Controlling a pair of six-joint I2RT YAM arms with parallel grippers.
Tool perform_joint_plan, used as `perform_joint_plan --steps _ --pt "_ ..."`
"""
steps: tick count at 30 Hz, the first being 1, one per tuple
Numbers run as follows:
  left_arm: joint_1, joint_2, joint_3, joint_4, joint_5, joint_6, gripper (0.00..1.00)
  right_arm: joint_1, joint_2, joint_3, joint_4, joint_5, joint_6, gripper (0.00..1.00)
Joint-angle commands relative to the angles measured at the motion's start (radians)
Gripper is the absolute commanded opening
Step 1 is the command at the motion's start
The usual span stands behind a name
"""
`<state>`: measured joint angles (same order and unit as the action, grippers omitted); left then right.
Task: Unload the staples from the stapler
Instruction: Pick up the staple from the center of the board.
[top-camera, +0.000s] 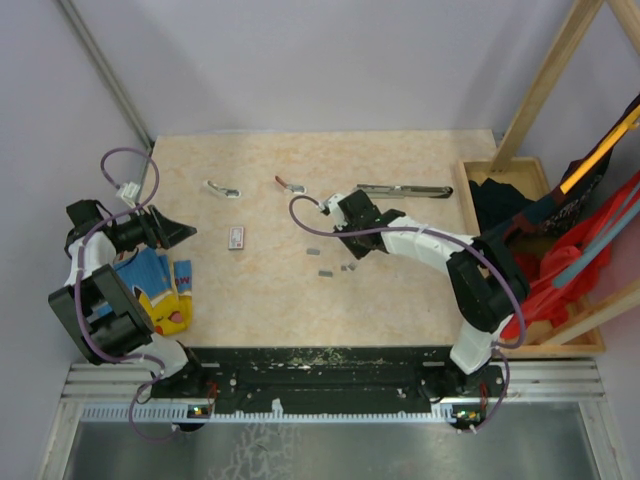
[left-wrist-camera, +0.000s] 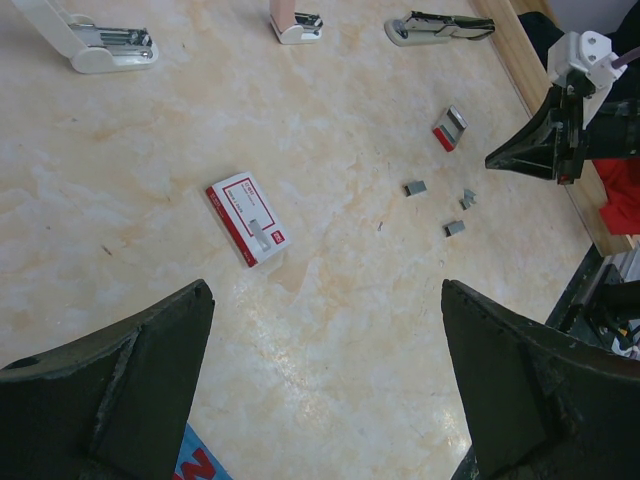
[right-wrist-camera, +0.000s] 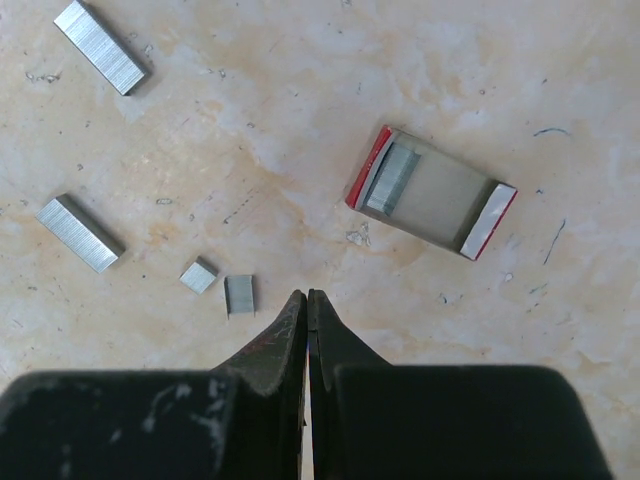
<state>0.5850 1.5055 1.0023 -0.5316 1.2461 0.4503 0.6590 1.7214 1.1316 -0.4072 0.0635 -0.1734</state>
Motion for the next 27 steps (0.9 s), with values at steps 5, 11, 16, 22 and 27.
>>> perform_joint_plan --steps 5,11,16,22,27 --pt "0.006 0.007 -0.004 -0.010 0.021 0.020 1.00 -0.007 -0.019 0.034 -0.051 -0.103 0.002 0.31" --pt "0.006 0.006 -0.004 -0.011 0.021 0.021 1.00 -0.007 0.010 0.031 -0.071 -0.132 -0.010 0.39" --pt "0.006 0.005 -0.005 -0.011 0.021 0.020 1.00 -0.005 0.036 0.030 -0.070 -0.129 -0.017 0.43" --pt "0.006 0.008 -0.005 -0.010 0.023 0.022 1.00 0.003 0.065 0.030 -0.066 -0.130 -0.019 0.44" --pt "0.006 0.007 -0.005 -0.011 0.023 0.024 1.00 0.016 0.081 0.031 -0.058 -0.109 -0.021 0.44"
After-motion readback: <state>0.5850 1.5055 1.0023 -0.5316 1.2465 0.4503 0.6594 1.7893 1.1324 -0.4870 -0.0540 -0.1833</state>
